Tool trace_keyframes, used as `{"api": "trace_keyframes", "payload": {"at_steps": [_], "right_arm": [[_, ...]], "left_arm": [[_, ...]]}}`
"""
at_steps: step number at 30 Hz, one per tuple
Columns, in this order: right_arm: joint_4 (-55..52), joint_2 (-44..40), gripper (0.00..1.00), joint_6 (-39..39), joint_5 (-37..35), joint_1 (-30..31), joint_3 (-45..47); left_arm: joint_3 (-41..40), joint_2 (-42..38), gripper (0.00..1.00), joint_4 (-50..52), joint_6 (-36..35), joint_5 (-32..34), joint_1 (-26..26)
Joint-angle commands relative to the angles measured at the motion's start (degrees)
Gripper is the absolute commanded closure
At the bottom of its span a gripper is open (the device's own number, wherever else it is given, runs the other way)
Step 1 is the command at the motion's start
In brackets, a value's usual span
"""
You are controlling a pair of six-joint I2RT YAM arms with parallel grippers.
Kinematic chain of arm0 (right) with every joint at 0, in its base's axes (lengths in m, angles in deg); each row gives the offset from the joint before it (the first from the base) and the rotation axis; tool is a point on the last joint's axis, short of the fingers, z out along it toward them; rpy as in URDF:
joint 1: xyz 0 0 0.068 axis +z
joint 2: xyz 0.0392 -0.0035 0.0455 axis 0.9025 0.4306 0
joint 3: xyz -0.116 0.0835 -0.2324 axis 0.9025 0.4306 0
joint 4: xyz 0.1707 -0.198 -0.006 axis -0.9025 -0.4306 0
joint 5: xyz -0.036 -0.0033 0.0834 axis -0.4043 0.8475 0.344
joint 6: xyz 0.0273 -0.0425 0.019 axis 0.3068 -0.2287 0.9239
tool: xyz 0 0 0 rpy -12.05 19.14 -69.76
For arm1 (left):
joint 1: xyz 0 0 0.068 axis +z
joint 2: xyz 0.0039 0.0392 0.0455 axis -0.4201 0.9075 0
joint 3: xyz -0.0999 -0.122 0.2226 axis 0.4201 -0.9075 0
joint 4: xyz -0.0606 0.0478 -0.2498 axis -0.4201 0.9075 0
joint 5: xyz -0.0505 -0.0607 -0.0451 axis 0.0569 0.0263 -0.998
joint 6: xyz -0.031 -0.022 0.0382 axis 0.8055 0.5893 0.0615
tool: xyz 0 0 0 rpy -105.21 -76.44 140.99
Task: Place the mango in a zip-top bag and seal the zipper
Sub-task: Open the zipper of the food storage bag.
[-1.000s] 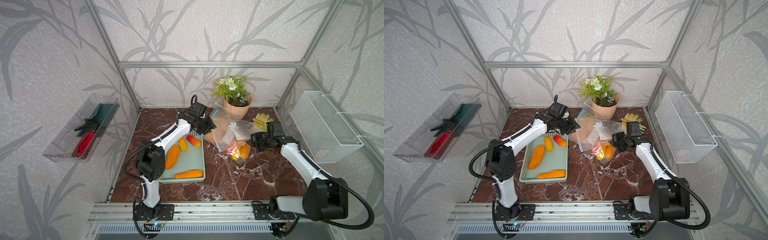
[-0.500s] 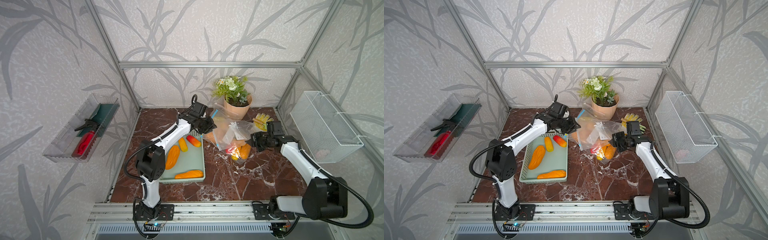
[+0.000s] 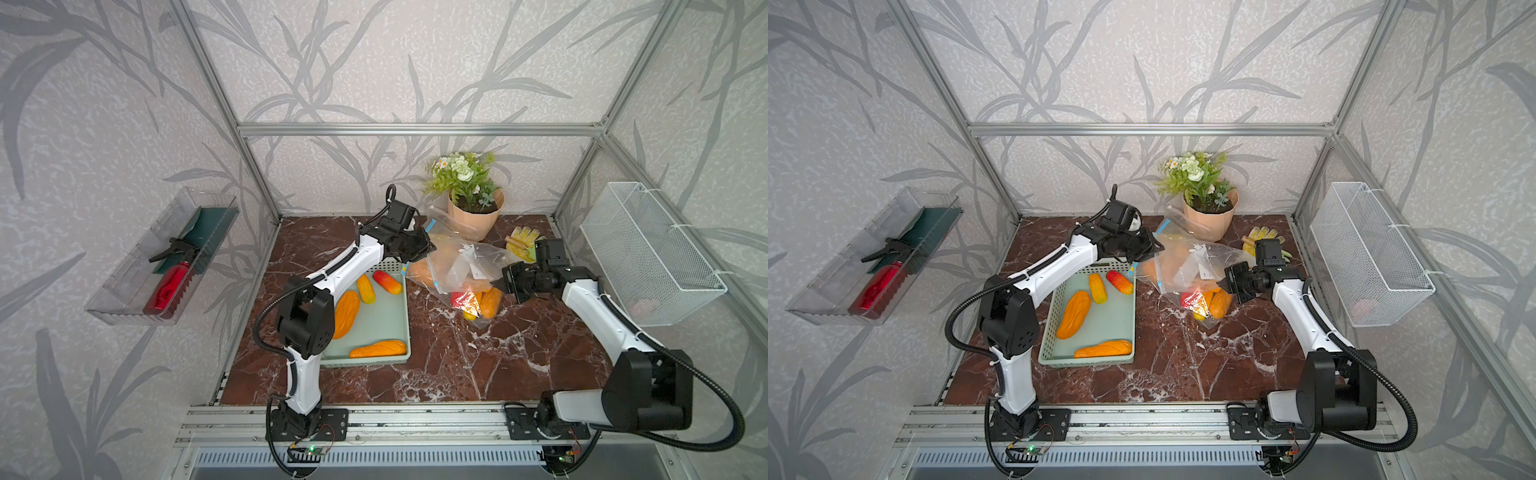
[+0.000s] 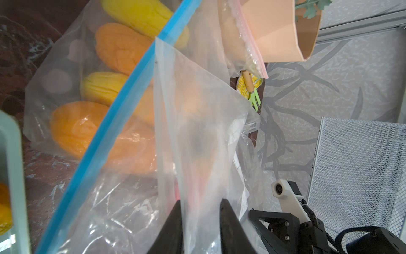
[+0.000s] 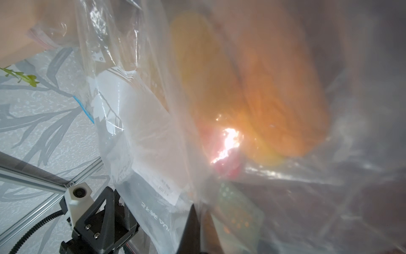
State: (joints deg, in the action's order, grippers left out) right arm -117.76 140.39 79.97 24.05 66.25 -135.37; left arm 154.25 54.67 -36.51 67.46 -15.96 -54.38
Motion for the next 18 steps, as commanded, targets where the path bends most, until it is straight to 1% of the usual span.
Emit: {"api": "trace_keyframes", "payload": {"at_steps": [1,4,5,8,10,11,13,14,15,16,17,18], "right_arm": [[-1.72,-0.13,1.00,-2.49,2.71,-0.35,-0.67],[-0.75,-0.50,1.00,-2.09,2.96,-0.44,0.23],[-0.75,-0.44,1.00,-2.22,3.03,-0.52,0.22],[-1.38,0.02,1.00,-3.62,3.22,-0.92,-0.07],[-2.90,0.67,1.00,-6.00,2.99,-1.49,-0.83],[-4.47,1.11,1.00,-8.17,2.49,-1.75,-1.94],[-10.52,2.06,1.00,-15.00,-0.45,-1.75,-6.89],[-14.52,2.32,0.90,-18.52,-2.04,-1.57,-9.72],[-16.70,2.03,0.79,-21.11,-3.65,-1.41,-12.01],[-17.89,1.30,0.69,-22.71,-5.31,-1.17,-13.60],[-19.40,0.06,0.60,-24.60,-7.49,-0.70,-15.32],[-20.36,-1.38,0.54,-26.13,-9.26,-0.13,-16.74]], "left_arm": [[2.70,2.31,0.74,-2.23,-0.23,-2.02,0.19],[2.23,2.54,0.77,-2.69,0.19,-2.56,0.13],[1.89,2.33,0.79,-2.87,0.21,-2.45,0.12],[1.54,1.67,0.91,-3.95,1.01,-2.56,0.19],[2.04,1.14,1.00,-4.14,2.06,-2.90,0.06],[2.27,0.68,1.00,-4.15,3.04,-2.99,0.10],[2.70,-0.29,1.00,-3.82,5.81,-3.08,-0.24],[3.30,-0.65,1.00,-2.78,7.11,-2.87,-0.58],[4.04,-1.04,1.00,-1.58,7.94,-2.38,-1.12],[5.13,-1.27,1.00,0.79,8.56,-1.31,-1.55],[6.32,-1.42,1.00,3.41,9.17,-0.08,-1.96],[7.21,-1.44,1.00,5.46,9.94,0.97,-2.32]]}}
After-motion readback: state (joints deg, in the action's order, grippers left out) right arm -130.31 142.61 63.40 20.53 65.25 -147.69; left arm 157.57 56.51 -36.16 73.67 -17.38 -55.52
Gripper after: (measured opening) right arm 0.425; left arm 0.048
